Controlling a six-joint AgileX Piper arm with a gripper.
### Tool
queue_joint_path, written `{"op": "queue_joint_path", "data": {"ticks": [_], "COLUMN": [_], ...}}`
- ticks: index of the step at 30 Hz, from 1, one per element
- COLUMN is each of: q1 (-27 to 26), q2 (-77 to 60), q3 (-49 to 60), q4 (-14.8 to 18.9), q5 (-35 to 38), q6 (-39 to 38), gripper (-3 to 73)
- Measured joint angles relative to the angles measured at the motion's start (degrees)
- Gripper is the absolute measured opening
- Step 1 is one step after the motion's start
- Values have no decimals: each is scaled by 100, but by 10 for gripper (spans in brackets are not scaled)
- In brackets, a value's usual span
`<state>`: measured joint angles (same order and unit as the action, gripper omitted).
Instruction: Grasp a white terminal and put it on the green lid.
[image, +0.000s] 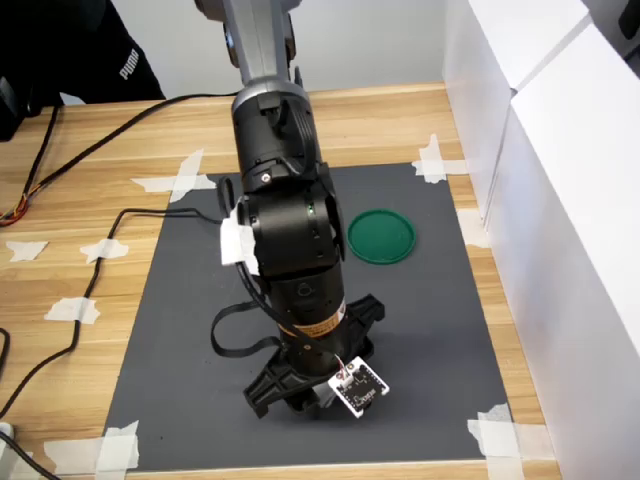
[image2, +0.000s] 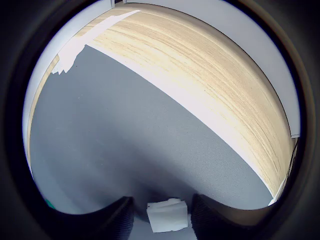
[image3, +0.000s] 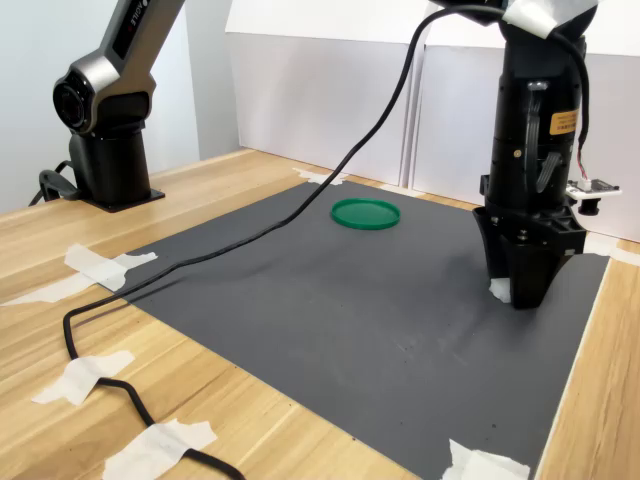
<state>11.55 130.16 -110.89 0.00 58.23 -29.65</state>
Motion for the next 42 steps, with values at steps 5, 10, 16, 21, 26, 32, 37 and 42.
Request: {"op": "queue_joint_path", "data": {"ticks": [5, 10, 16, 21, 26, 32, 37, 42], "q1": [0, 0, 0, 0, 0, 0, 0, 0], "q2": [6, 11, -121, -510, -1028, -1696, -2168, -2803], "q3": [0, 0, 0, 0, 0, 0, 299, 1343], "q4": [69, 77, -66, -86, 149, 671, 723, 709], "q5": [66, 74, 77, 357, 627, 1140, 1169, 1095], "q6": [5, 44, 117, 242, 191, -196, -395, -664], "gripper": [347, 272, 272, 272, 272, 272, 272, 272]}}
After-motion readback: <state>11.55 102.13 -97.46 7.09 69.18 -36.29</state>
